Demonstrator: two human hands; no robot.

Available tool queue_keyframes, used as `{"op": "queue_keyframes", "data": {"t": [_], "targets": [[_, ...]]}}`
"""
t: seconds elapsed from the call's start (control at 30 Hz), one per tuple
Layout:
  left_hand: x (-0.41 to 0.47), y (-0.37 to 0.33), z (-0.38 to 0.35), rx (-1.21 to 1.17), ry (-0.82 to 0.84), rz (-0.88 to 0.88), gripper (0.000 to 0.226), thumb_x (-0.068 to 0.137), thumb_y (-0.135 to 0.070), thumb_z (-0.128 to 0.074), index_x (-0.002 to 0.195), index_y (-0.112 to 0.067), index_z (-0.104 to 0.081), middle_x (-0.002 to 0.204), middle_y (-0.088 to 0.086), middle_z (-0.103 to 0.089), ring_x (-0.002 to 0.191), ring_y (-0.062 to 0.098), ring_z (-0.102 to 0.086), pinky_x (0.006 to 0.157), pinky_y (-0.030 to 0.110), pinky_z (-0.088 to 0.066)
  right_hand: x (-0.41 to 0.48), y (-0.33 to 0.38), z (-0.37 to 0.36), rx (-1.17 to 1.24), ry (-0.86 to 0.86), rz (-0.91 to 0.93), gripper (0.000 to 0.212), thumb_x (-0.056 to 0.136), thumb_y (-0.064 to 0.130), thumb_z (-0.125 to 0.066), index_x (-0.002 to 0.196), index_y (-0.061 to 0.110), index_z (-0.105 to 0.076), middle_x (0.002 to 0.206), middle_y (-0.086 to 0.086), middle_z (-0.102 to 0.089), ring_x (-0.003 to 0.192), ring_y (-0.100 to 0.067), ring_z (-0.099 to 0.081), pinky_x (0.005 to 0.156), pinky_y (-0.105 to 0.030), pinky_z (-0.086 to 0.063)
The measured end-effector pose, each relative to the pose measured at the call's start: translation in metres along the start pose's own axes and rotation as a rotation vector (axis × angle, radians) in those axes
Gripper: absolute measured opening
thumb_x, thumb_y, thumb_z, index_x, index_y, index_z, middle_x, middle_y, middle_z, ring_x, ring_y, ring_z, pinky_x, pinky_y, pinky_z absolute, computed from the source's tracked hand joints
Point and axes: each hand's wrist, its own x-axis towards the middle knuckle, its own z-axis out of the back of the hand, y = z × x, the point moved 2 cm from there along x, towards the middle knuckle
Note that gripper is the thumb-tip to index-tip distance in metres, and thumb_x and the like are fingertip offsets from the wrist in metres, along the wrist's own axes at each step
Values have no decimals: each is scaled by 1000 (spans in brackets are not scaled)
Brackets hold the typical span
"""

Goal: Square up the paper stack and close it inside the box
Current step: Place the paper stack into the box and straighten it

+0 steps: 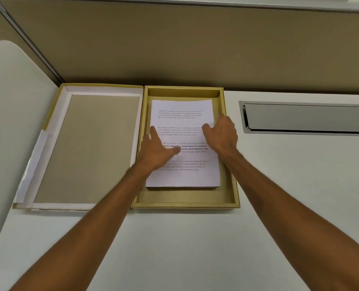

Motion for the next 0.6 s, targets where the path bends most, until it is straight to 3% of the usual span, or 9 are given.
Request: {"op": "queue_keyframes", "data": {"t": [0.07, 0.17, 0.33, 0.47, 0.6], "targets": [[-18, 10, -8, 132, 18, -17, 130, 65, -57, -84, 158, -23, -1, 165, 12, -14, 150, 33, -20, 117, 53, -30, 13, 7, -3, -68, 0, 150, 44, 96, 31, -61, 132, 6, -56, 133, -11, -59, 118, -27, -58, 89, -36, -49], [-40, 25, -21, 243, 55, -43, 149, 51, -69, -84, 153, -38, 21, 165, 8, 3, 151, 33, -9, 117, 52, -24, 43, 23, -12, -182, 86, 336, 47, 100, 33, -57, 137, 4, -56, 142, -13, -54, 127, -28, -52, 101, -39, -45], [-52, 43, -36, 350, 31, -92, 157, 47, -59, -90, 142, -50, 34, 158, 7, -2, 144, 32, -19, 112, 50, -35, 86, 57, -40, -366, 208, 524, 49, 102, 42, -50, 131, 4, -59, 138, -15, -57, 123, -31, -53, 99, -42, -45], [-49, 51, -41, 395, -19, -145, 154, 62, -39, -91, 136, -50, 44, 153, 10, -7, 139, 31, -26, 105, 43, -44, 104, 68, -63, -466, 318, 532, 51, 101, 51, -45, 117, 5, -63, 128, -15, -62, 111, -29, -58, 89, -42, -46], [-44, 54, -42, 409, -93, -215, 145, 73, -40, -83, 129, -51, 50, 135, 9, -25, 120, 22, -39, 93, 37, -50, 111, 66, -76, -455, 276, 506, 54, 99, 56, -46, 103, 6, -66, 120, -12, -64, 100, -25, -59, 81, -39, -47]]}}
